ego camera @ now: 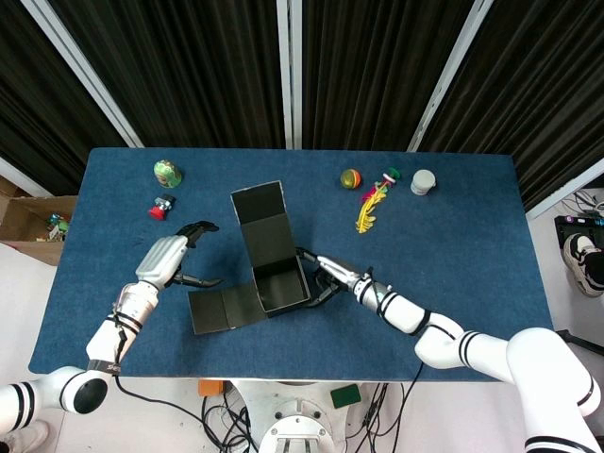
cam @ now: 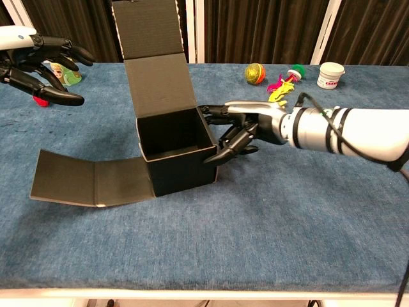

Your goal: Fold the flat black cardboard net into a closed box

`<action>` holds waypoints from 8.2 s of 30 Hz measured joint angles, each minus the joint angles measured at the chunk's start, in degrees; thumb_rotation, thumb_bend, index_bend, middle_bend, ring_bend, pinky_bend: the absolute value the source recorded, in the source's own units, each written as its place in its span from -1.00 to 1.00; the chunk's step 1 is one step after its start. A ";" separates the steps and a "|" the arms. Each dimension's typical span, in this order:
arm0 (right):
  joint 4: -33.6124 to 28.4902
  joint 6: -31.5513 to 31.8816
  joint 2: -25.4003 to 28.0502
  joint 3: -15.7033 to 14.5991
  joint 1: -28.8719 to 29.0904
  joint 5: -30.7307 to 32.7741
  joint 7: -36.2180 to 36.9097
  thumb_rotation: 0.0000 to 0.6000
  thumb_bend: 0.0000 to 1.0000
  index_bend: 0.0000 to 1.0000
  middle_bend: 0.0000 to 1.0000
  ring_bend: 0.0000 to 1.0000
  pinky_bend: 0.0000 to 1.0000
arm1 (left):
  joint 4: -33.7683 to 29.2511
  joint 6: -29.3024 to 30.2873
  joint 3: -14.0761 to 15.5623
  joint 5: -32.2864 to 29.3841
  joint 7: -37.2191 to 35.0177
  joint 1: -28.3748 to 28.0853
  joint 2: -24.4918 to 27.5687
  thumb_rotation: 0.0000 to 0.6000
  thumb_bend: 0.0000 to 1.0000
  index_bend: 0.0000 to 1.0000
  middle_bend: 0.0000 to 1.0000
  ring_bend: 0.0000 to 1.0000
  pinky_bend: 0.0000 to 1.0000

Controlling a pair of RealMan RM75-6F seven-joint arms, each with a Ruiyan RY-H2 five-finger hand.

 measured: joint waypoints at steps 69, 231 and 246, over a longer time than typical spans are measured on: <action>-12.48 -0.76 4.49 9.20 -5.45 9.27 3.22 1.00 -0.13 0.06 -0.01 0.65 1.00 | 32.93 23.36 3.62 36.04 -1.84 -6.95 -18.09 1.00 -0.75 -0.28 -0.27 0.46 0.96; -14.06 8.49 9.83 3.74 -12.33 9.78 -13.20 1.00 -0.90 -1.00 -0.83 0.37 1.00 | 21.04 -1.59 6.87 12.29 -25.98 -1.68 -11.90 0.33 -0.93 -1.00 -0.93 0.35 0.96; -33.41 15.50 27.20 5.01 -17.63 7.59 -15.65 1.00 -0.90 -1.00 -0.75 0.37 1.00 | 39.10 -4.87 4.96 15.68 -36.26 -4.87 -25.33 1.00 -0.93 -1.00 -0.95 0.34 0.96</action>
